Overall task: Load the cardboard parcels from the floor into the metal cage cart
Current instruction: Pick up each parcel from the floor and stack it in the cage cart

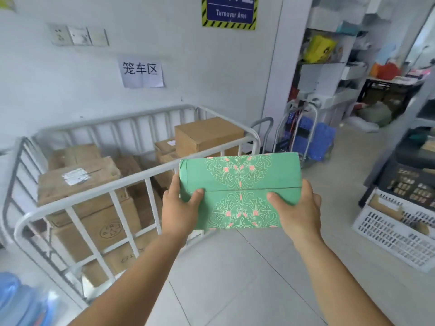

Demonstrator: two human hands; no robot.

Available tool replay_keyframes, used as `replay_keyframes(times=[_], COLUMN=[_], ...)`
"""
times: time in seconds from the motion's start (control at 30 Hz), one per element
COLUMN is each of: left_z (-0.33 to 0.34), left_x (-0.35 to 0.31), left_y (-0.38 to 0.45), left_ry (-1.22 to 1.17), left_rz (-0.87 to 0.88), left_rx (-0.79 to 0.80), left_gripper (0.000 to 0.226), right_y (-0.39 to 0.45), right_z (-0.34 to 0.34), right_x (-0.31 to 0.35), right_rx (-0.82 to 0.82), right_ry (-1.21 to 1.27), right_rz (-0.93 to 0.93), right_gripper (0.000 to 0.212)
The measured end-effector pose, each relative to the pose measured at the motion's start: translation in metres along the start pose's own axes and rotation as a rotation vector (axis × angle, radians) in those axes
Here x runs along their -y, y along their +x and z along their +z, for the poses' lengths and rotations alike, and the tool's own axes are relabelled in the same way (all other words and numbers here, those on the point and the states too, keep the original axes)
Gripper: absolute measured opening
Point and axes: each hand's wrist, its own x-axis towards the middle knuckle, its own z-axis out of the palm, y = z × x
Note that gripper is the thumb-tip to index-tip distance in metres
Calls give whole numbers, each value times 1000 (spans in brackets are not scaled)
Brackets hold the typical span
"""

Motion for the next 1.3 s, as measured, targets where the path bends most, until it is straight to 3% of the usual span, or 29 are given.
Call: replay_keyframes(times=[0.37,0.53,0.77,1.1,1.3], left_z=[-169,-219,-265,-312,-355], left_x=[-22,-16,4,24,62], left_y=[91,135,229,348,420], left_ry=[40,60,169,244,320], left_rz=[66,38,-31,-112,-198], left_rx=[-327,-450,-620,-709,-701], left_gripper=[57,79,63,67,80], right_y=[6,18,59,121,137], right_z=[159,234,341,490,583], right_x=[153,195,242,294,311], right_rx=[232,329,505,711,797], right_ry=[75,82,93,102,132], right_rz=[-240,-303,-351,-371,-333], right_gripper=[82,80,84,80,61])
